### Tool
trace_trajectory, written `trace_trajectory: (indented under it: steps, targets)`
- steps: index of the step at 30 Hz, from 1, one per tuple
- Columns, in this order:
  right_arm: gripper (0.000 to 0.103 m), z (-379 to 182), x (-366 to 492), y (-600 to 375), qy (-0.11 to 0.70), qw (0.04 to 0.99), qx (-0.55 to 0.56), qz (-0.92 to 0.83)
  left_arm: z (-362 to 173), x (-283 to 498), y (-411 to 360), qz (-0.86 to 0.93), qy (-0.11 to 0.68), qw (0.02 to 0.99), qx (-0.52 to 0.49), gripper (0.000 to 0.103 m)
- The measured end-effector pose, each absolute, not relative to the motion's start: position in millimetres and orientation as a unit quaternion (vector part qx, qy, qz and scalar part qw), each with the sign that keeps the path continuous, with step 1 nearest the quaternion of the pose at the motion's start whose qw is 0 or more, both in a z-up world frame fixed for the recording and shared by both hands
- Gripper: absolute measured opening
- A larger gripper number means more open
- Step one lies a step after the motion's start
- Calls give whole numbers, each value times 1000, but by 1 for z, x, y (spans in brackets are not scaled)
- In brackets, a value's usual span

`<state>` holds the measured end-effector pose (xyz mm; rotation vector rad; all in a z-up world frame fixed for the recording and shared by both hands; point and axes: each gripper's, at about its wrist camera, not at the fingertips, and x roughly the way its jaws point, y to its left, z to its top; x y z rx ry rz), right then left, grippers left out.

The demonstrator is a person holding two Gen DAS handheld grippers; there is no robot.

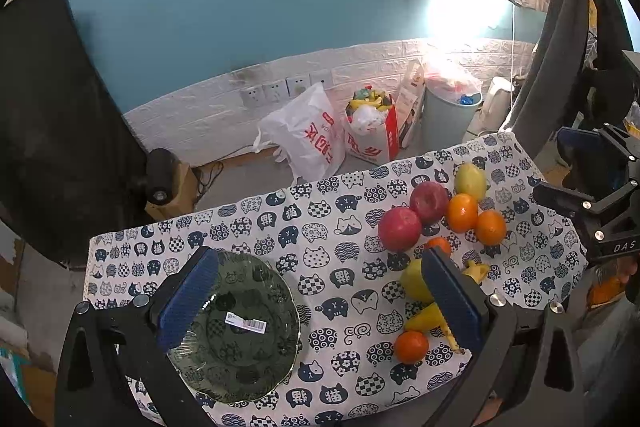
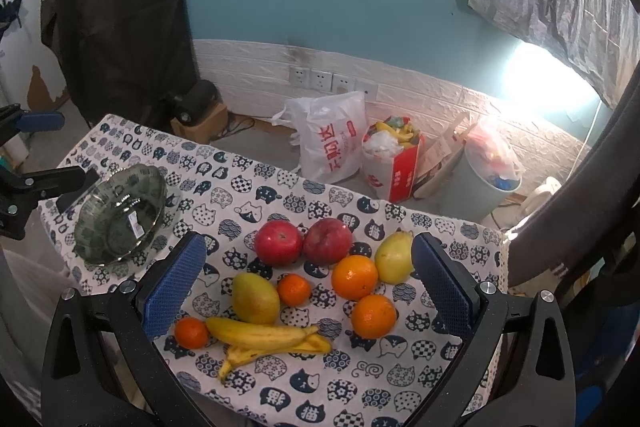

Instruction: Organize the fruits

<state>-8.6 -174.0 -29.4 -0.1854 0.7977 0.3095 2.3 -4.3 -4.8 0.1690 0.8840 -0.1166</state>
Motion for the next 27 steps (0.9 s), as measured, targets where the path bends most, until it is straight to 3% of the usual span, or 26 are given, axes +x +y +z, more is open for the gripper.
trace_trajectory:
  steps: [27]
  targets:
    - [100, -33, -7, -169, 398, 900, -95, 151, -8, -1, -8, -58, 429, 897, 88, 102]
